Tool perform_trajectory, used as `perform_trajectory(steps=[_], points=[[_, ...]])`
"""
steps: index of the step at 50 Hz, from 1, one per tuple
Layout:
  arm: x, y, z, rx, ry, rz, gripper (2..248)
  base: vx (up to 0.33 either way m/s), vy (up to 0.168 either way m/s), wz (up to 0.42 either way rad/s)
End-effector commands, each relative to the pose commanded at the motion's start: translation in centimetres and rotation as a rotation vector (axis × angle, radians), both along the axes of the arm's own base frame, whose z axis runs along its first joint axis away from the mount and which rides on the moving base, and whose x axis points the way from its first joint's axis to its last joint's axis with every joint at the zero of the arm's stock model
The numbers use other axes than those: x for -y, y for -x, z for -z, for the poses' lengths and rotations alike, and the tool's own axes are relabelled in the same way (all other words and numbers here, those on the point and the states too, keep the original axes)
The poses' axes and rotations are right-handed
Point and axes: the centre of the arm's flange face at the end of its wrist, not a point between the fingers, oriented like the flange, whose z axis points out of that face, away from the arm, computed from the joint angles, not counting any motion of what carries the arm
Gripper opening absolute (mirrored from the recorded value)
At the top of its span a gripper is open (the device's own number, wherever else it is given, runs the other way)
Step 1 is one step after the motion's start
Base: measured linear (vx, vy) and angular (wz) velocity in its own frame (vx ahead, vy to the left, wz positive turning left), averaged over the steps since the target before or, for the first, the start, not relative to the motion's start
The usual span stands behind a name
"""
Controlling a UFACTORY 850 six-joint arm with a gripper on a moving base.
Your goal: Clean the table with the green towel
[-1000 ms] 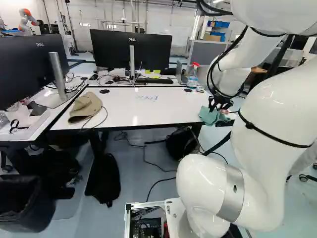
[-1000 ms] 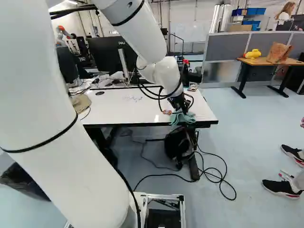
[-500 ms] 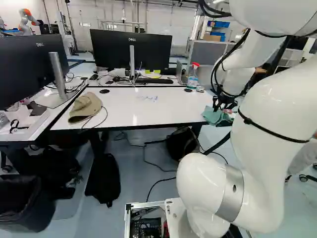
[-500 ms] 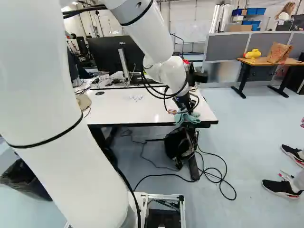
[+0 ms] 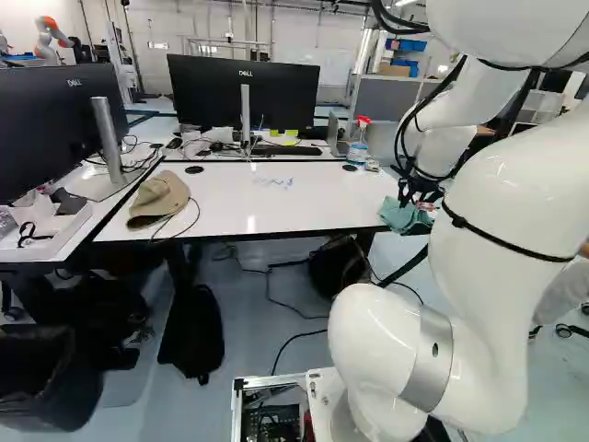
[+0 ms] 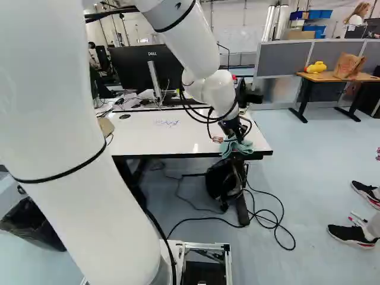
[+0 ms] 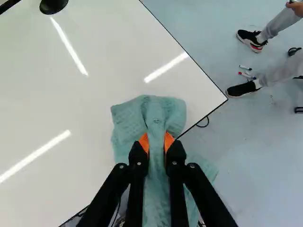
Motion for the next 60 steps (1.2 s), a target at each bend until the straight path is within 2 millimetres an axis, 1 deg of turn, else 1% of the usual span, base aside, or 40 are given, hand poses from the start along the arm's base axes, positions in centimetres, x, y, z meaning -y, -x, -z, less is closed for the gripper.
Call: perform_trajectory(steps=[49, 60], points=[[0.00, 0.00, 0.00, 0.000, 0.000, 0.000, 53, 0.000, 0.000, 0.000], [0.21, -0.31, 0.93, -0.016, -0.011, 0.000, 53, 0.000, 0.000, 0.000]])
